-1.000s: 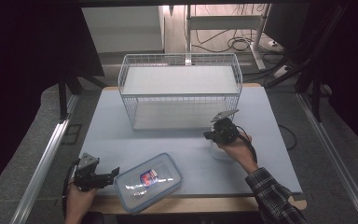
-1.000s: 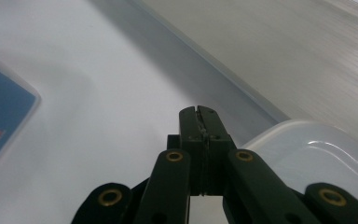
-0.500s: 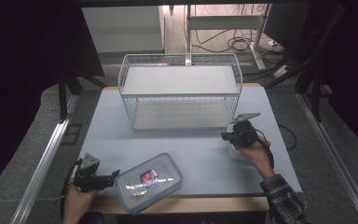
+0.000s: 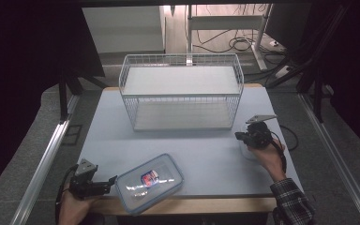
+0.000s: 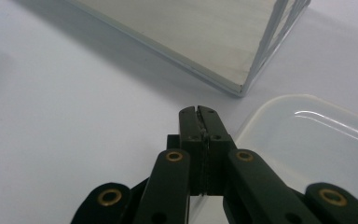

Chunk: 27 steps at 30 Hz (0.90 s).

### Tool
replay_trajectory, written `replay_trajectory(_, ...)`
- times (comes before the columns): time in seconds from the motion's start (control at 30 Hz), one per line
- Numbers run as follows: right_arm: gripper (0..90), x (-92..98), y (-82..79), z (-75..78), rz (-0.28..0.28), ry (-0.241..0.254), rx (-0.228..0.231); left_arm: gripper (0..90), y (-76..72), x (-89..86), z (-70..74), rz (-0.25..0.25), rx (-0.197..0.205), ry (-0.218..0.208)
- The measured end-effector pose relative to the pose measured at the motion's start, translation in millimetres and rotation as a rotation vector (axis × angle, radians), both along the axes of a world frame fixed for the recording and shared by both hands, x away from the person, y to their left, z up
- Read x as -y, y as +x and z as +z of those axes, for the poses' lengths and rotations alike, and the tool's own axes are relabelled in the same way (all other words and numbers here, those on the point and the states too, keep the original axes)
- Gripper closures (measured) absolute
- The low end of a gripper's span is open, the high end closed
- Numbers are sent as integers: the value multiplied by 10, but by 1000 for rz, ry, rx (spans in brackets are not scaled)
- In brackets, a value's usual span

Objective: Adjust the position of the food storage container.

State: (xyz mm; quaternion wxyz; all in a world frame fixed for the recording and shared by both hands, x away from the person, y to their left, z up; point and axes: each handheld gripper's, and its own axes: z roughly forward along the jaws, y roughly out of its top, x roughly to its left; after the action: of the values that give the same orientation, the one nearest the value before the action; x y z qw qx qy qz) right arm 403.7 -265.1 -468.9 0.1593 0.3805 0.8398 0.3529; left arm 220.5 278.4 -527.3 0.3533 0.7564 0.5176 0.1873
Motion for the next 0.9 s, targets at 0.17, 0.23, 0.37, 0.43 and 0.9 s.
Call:
replay_trajectory(0.17, 878, -75, -184, 72, 41, 55, 32, 317, -201, 27, -12, -76, -52, -52)
replay_trajectory(0.23, 873, -122, -269, 72, 61, 58, 33, 412, -277, 72, 14, -87, -55, -43)
replay_trajectory(0.37, 869, -205, -419, 67, 103, 57, 36, 607, -336, 147, 26, -134, -111, -88)
replay_trajectory(0.43, 867, -247, -496, 62, 125, 57, 32, 682, -326, 192, 20, -152, -138, -96)
replay_trajectory(0.9, 845, -477, -856, -55, 240, 78, -50, 773, -46, 414, 5, -149, -173, -118)
